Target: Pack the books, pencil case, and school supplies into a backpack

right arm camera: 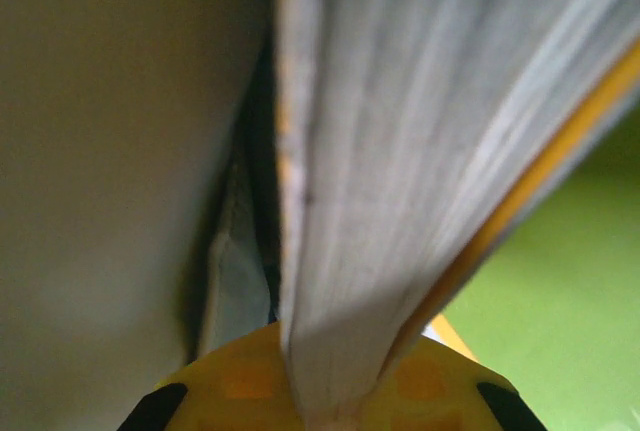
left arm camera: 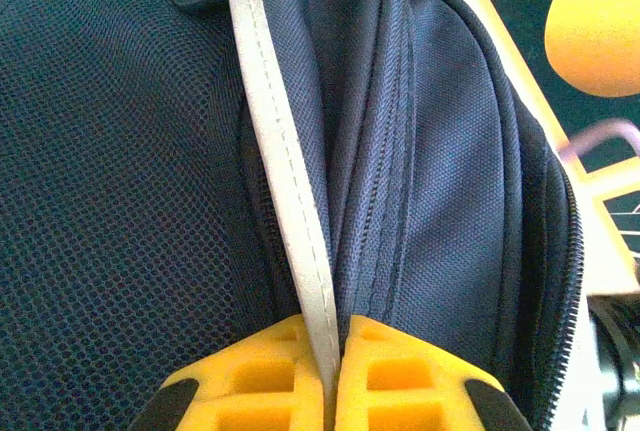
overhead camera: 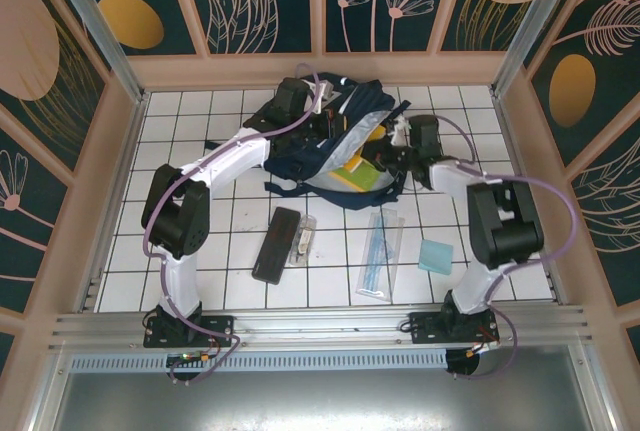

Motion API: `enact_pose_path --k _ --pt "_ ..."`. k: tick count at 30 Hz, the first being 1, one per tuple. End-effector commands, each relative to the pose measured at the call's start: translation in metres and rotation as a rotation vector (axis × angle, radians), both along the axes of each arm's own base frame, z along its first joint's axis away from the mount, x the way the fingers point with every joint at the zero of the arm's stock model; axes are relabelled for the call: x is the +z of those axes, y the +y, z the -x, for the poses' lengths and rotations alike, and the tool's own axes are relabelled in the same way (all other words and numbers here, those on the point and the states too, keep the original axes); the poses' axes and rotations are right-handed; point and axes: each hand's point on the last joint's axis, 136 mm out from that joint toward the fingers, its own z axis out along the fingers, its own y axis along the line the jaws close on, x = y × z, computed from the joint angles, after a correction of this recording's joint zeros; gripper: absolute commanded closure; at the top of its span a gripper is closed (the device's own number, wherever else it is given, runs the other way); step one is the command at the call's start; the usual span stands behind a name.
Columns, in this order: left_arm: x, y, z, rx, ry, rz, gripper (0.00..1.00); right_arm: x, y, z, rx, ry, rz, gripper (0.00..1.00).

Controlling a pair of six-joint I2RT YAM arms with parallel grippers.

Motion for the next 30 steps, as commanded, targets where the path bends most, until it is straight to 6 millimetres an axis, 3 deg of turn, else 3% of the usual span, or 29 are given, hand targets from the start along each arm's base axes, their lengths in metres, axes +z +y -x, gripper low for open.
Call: enact_pose_path --k 1,8,11,13,16,23,25,30 --pt "0.086 -0.01 0.008 -0.053 -0.183 0.177 1.0 0.014 0.032 -0.014 0.128 -0.087 -0.021 1.0" --pt "0.104 -0.009 0.009 -0.033 -0.19 0.24 1.0 -0.022 0.052 -0.044 0.045 0.034 -0.069 0.98" --pt "0.103 -0.004 0.002 0.016 -0.199 0.231 1.0 -0.022 0.044 -0.045 0.0 0.051 -0.026 0.76" --pt "0.1 -0.003 -0.002 0.039 -0.199 0.232 1.0 -0.015 0.029 -0.042 -0.052 0.041 0.057 0.61" --pt "0.098 -0.003 -0.005 0.054 -0.197 0.255 1.0 -0.007 0.004 -0.033 -0.12 0.045 0.191 0.5" --pt "0.091 -0.011 -0.005 0.029 -0.16 0.303 1.0 -0.022 -0.059 0.001 -0.238 0.119 0.422 0.48" --pt "0.084 -0.012 -0.005 0.026 -0.142 0.306 1.0 -0.019 -0.073 0.011 -0.266 0.116 0.465 0.48" --pt "0.052 -0.01 -0.011 0.076 -0.098 0.3 1.0 0.012 -0.114 0.039 -0.375 0.065 0.614 0.45"
